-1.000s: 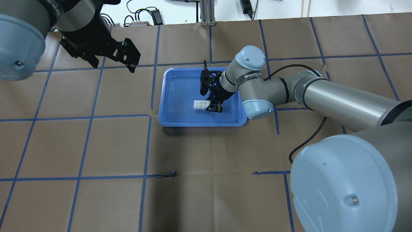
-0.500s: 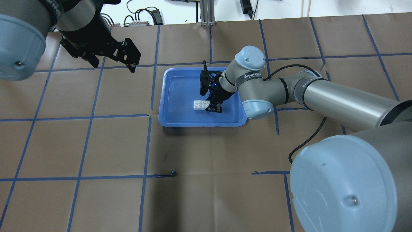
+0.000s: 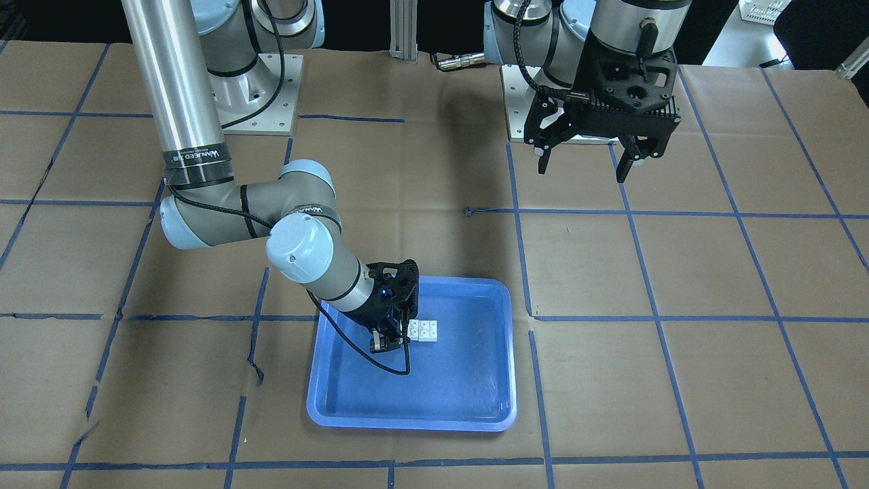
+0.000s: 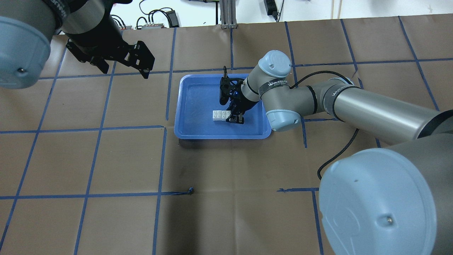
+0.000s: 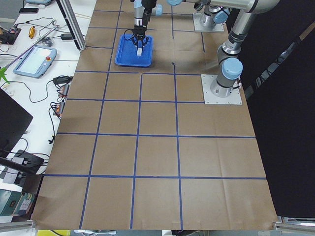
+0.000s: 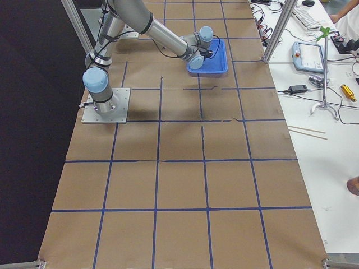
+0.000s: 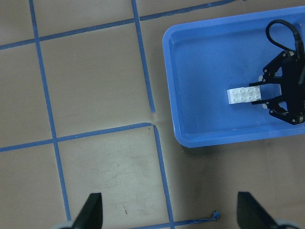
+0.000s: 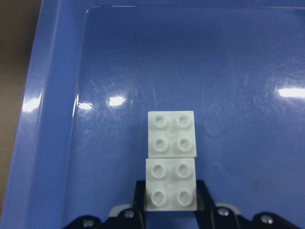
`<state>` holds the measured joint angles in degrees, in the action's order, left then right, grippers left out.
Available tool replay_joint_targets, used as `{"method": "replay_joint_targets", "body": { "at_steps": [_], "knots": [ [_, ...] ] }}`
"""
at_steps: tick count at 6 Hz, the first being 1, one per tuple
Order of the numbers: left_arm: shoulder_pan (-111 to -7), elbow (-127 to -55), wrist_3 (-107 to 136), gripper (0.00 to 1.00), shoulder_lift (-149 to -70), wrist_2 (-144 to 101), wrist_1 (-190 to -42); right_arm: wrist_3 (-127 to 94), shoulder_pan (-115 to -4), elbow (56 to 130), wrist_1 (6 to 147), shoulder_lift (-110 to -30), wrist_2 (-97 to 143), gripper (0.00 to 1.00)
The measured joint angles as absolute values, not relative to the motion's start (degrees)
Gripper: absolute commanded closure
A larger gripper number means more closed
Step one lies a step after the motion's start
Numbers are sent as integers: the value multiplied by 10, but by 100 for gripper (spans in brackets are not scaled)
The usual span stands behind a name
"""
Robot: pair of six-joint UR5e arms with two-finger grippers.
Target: Assemble white blocks and place on blue tray
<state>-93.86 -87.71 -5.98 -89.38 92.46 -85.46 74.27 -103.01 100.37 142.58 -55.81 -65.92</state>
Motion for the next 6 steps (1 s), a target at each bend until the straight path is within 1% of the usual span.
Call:
{"method": "replay_joint_targets", "body": {
  "at_steps": [4,5,6],
  "knots": [
    [-939,-877,-59,1,-895,925,-853,743,-1030,1004,1426,-557,-659,65],
    [-939,-876,-59,1,-895,925,-853,743,-1030,1004,1426,-557,-659,54],
    [-939,-876,-59,1,-895,925,-853,743,-1030,1004,1426,-557,-659,37]
  ]
}}
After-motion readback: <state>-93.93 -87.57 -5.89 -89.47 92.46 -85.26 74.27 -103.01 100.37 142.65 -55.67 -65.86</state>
